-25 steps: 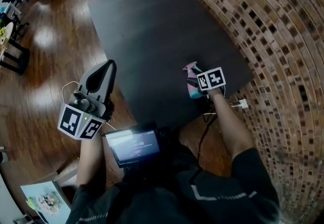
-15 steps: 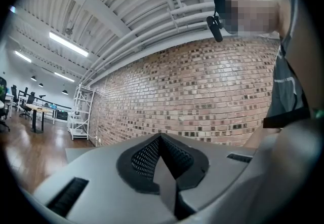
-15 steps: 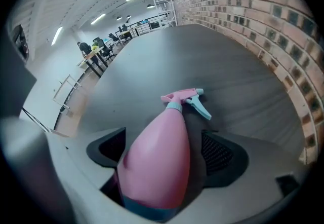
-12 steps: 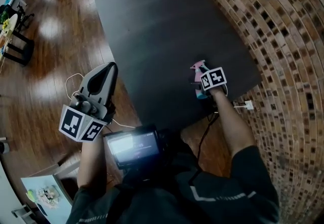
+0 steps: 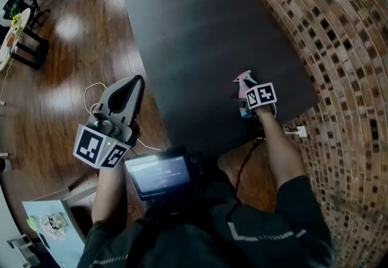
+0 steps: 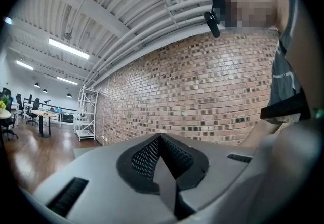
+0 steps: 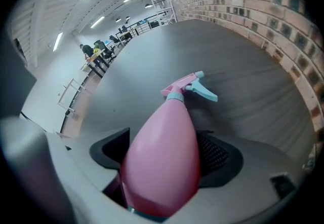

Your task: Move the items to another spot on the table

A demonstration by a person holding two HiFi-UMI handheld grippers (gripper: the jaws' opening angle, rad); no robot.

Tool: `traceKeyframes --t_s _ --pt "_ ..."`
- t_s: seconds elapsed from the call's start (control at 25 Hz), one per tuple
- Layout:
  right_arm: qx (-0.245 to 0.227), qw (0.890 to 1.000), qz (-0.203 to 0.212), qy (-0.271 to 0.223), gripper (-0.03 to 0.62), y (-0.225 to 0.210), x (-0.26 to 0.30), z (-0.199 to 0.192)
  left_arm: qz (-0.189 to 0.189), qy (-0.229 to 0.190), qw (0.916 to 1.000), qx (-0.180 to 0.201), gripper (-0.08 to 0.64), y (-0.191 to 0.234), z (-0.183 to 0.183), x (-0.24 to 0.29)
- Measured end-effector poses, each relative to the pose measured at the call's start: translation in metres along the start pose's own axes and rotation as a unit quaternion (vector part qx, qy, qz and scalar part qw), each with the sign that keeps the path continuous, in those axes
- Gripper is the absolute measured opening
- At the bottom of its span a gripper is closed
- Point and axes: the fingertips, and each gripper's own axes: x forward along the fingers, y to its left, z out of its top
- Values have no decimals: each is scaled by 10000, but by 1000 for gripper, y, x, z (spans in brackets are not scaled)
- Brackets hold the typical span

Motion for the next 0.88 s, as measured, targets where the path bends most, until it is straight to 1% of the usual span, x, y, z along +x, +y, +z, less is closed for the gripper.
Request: traceKeyframes --t_s 0.24,0.4,0.6,0.72,0.88 --pt "-169 9994 231 -189 422 13 -7 -4 184 -108 9996 165 -8 -11 22 -13" --pt "-271 9983 386 -338 419 17 -15 -6 307 -137 9990 285 -8 -27 32 -23" --pt "-399 9947 599 -729 419 32 -40 3 543 -115 9978 366 -8 -47 37 -40" --pt "-500 9909 772 -986 419 49 -54 12 673 -117 9968 423 -8 -56 40 -53" --pt "-721 9825 1093 -1324 419 86 -74 27 860 -158 9948 519 -8 -58 47 -73"
